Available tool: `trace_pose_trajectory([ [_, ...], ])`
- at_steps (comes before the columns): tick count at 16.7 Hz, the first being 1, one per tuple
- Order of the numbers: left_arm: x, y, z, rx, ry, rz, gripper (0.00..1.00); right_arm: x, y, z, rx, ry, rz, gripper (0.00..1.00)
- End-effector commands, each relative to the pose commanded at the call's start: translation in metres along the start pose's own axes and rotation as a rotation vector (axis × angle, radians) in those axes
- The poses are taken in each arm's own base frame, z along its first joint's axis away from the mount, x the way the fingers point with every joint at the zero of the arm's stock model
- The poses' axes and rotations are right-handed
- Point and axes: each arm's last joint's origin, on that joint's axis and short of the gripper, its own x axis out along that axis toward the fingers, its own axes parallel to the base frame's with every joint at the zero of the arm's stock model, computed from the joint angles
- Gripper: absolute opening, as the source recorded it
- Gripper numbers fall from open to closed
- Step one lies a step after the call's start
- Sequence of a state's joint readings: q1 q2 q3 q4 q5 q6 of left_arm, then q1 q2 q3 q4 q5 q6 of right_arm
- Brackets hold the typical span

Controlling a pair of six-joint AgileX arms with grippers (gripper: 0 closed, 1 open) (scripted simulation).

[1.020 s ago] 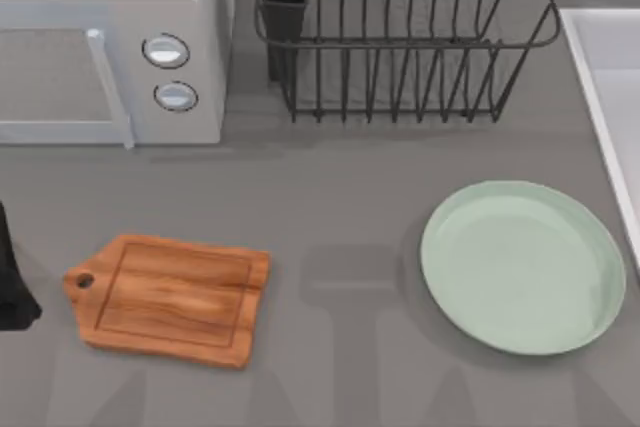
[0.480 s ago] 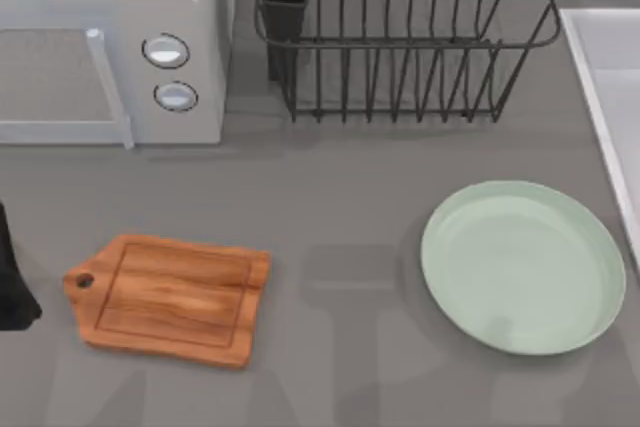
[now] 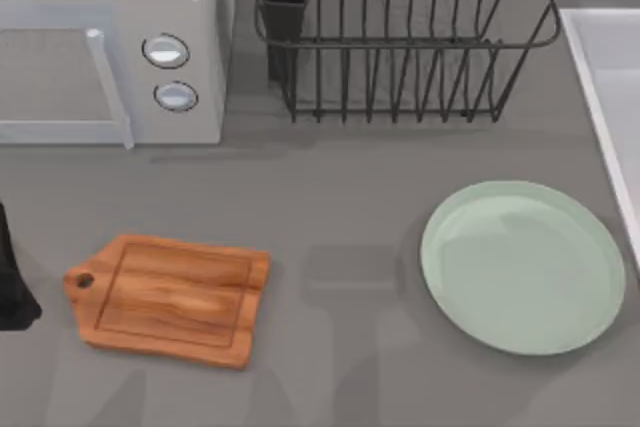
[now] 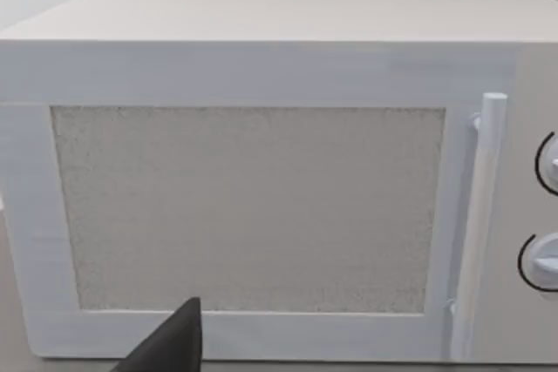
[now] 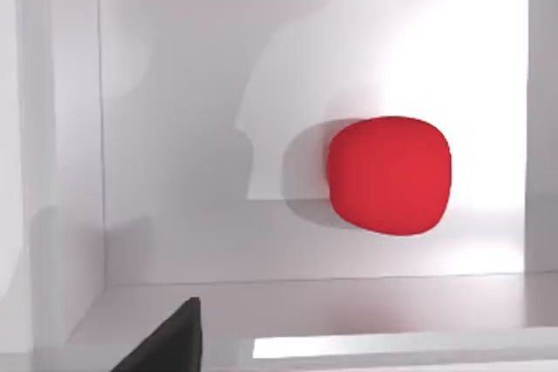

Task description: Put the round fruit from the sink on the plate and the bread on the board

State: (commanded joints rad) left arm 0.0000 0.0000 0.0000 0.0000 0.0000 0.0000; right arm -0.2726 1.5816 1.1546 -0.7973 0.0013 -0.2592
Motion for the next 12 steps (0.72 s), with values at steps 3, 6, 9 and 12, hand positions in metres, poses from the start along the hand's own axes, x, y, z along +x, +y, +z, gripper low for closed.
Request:
trace_pose_trajectory([
  [3, 0.000, 0.000, 0.000, 0.000, 0.000, 0.000, 1.00, 0.043, -0.019, 0.022, 0.000, 0.182, 0.043, 1.00],
  [6, 0.000, 0.000, 0.000, 0.000, 0.000, 0.000, 1.00, 0.073, -0.032, 0.033, 0.001, 0.294, 0.077, 1.00],
  [9, 0.000, 0.000, 0.000, 0.000, 0.000, 0.000, 1.00, 0.085, -0.037, 0.035, 0.002, 0.334, 0.091, 1.00],
  [12, 0.000, 0.000, 0.000, 0.000, 0.000, 0.000, 1.00, 0.085, -0.037, 0.035, 0.002, 0.334, 0.091, 1.00],
])
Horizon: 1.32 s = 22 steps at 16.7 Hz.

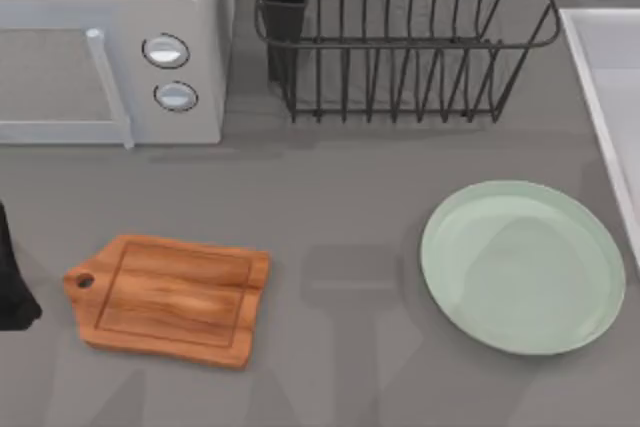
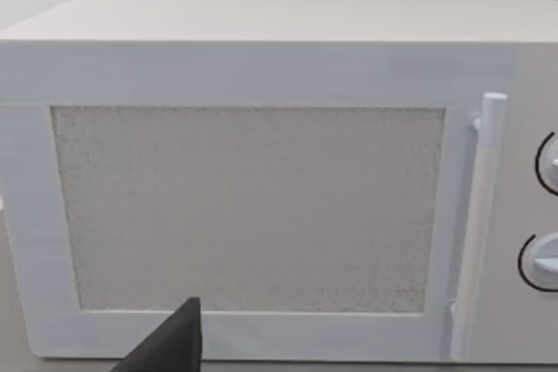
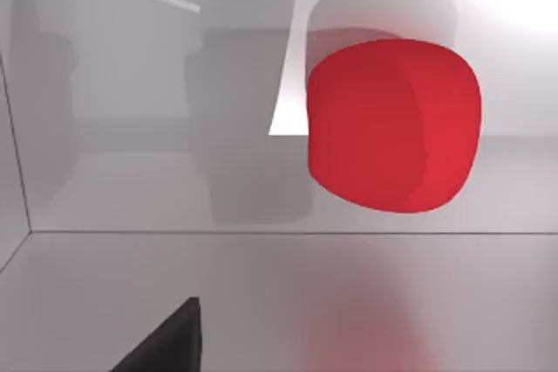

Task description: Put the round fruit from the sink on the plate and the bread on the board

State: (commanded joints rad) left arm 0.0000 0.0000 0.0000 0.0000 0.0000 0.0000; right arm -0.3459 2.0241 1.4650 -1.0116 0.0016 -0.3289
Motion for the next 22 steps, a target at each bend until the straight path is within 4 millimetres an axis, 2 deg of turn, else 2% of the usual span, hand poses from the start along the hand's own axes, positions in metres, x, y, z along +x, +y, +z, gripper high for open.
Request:
trace_pose_trajectory([
  [2, 0.000, 0.000, 0.000, 0.000, 0.000, 0.000, 1.00, 0.001, 0.002, 0.000, -0.004, -0.001, -0.001, 1.00],
  [4, 0.000, 0.000, 0.000, 0.000, 0.000, 0.000, 1.00, 0.013, 0.001, 0.002, -0.004, 0.003, 0.001, 1.00],
  [6, 0.000, 0.000, 0.000, 0.000, 0.000, 0.000, 1.00, 0.037, 0.000, 0.006, -0.003, 0.005, 0.001, 1.00],
  [9, 0.000, 0.000, 0.000, 0.000, 0.000, 0.000, 1.00, 0.084, -0.002, 0.009, -0.002, -0.006, -0.002, 1.00],
  [12, 0.000, 0.000, 0.000, 0.000, 0.000, 0.000, 1.00, 0.129, -0.002, 0.006, -0.001, -0.014, -0.005, 1.00],
  [14, 0.000, 0.000, 0.000, 0.000, 0.000, 0.000, 1.00, 0.149, -0.001, 0.002, 0.000, -0.005, -0.002, 1.00],
  [19, 0.000, 0.000, 0.000, 0.000, 0.000, 0.000, 1.00, 0.155, 0.000, 0.000, 0.000, 0.000, 0.000, 1.00],
  [22, 0.000, 0.000, 0.000, 0.000, 0.000, 0.000, 1.00, 0.155, 0.000, 0.000, 0.000, 0.000, 0.000, 0.77],
])
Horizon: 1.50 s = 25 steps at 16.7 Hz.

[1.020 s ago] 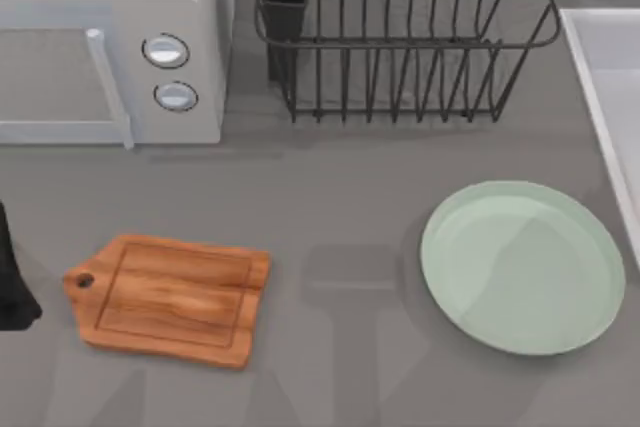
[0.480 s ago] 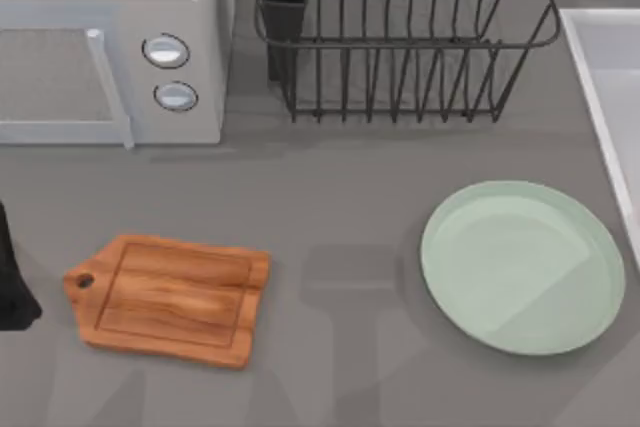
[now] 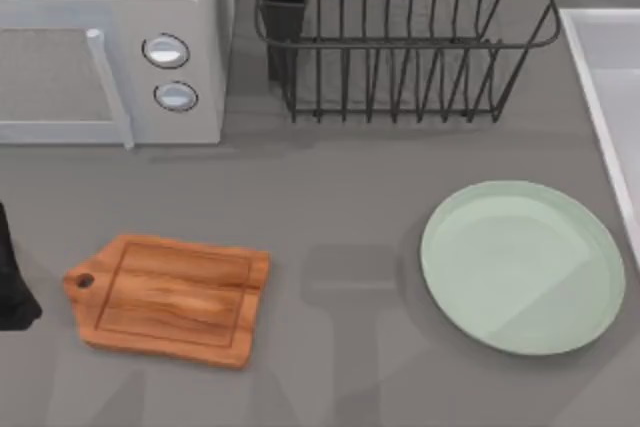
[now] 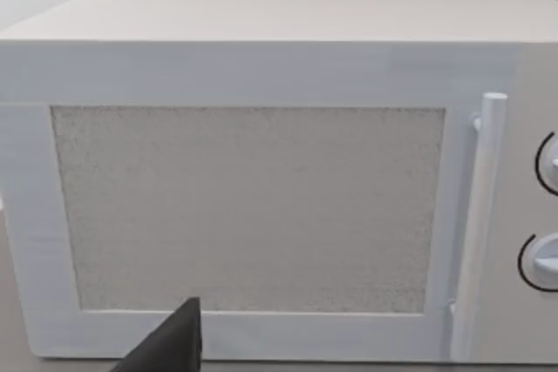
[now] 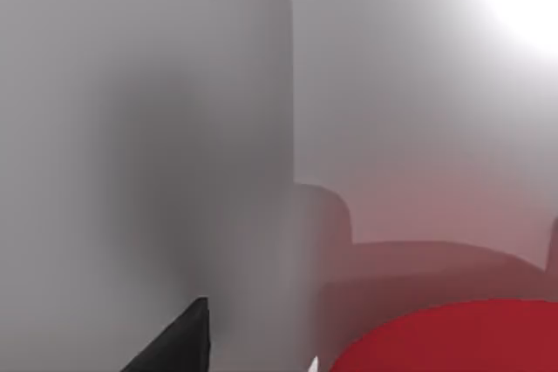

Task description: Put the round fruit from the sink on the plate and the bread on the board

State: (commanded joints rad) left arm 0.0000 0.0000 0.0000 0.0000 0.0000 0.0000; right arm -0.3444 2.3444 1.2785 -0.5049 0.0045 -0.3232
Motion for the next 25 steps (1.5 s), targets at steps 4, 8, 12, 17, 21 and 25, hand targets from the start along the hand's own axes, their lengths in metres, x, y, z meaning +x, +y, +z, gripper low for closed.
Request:
trace_pose_trajectory([
  [4, 0.000, 0.000, 0.000, 0.000, 0.000, 0.000, 1.00, 0.000, 0.000, 0.000, 0.000, 0.000, 0.000, 0.47],
  [8, 0.000, 0.000, 0.000, 0.000, 0.000, 0.000, 1.00, 0.000, 0.000, 0.000, 0.000, 0.000, 0.000, 0.17],
  [12, 0.000, 0.000, 0.000, 0.000, 0.000, 0.000, 1.00, 0.000, 0.000, 0.000, 0.000, 0.000, 0.000, 0.00],
  [17, 0.000, 0.000, 0.000, 0.000, 0.000, 0.000, 1.00, 0.000, 0.000, 0.000, 0.000, 0.000, 0.000, 0.00],
  [21, 0.000, 0.000, 0.000, 0.000, 0.000, 0.000, 1.00, -0.039, -0.002, 0.009, 0.008, -0.065, -0.004, 0.00],
  [25, 0.000, 0.000, 0.000, 0.000, 0.000, 0.000, 1.00, -0.079, -0.002, 0.010, 0.009, -0.046, 0.002, 0.00],
])
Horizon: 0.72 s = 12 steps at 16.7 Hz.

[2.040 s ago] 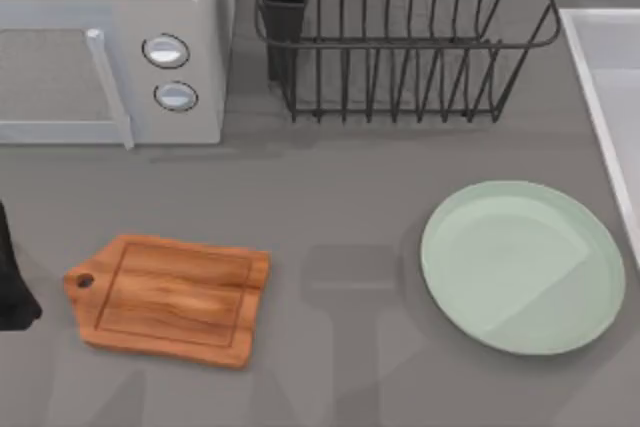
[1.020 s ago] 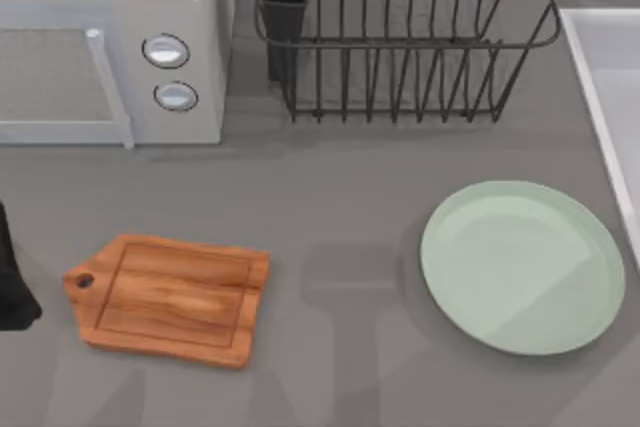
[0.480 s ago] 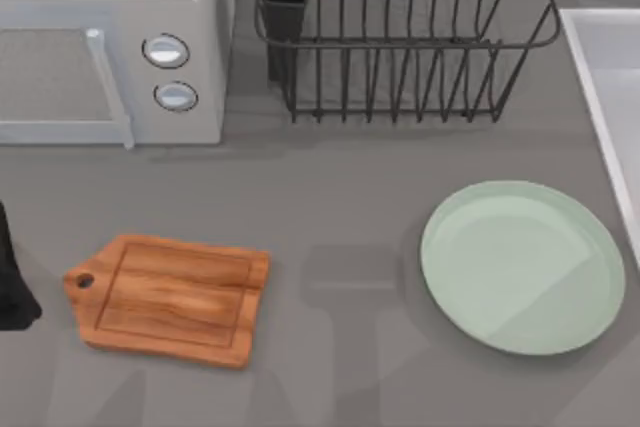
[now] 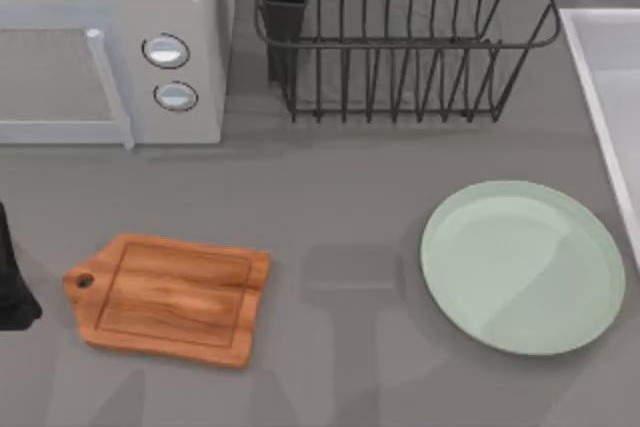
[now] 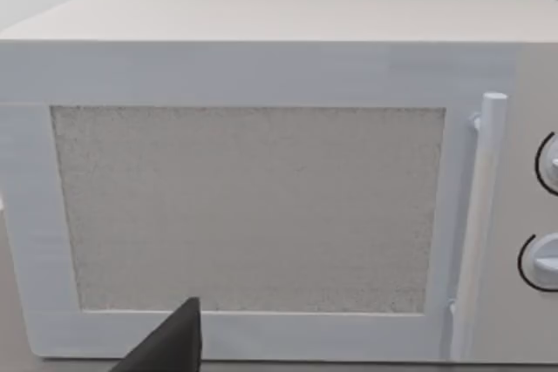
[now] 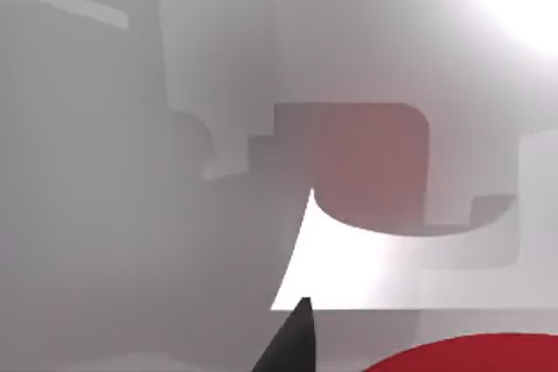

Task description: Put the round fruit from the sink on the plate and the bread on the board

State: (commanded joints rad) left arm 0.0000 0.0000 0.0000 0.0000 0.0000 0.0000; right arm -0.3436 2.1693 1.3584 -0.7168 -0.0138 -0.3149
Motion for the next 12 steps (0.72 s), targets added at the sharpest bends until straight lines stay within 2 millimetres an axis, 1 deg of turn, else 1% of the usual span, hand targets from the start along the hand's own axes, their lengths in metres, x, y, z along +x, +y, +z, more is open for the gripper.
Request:
trace_pose_trajectory([
  [3, 0.000, 0.000, 0.000, 0.000, 0.000, 0.000, 1.00, -0.036, 0.001, -0.002, 0.000, 0.010, 0.003, 0.00],
  [4, 0.000, 0.000, 0.000, 0.000, 0.000, 0.000, 1.00, -0.046, 0.001, -0.001, 0.000, 0.000, 0.000, 0.00],
  [5, 0.000, 0.000, 0.000, 0.000, 0.000, 0.000, 1.00, -0.052, 0.001, -0.001, 0.000, -0.007, -0.002, 0.00],
  [10, 0.000, 0.000, 0.000, 0.000, 0.000, 0.000, 1.00, -0.051, 0.002, 0.000, 0.001, -0.006, -0.002, 0.00],
  [12, 0.000, 0.000, 0.000, 0.000, 0.000, 0.000, 1.00, -0.063, 0.009, 0.004, 0.000, -0.034, -0.011, 0.00],
])
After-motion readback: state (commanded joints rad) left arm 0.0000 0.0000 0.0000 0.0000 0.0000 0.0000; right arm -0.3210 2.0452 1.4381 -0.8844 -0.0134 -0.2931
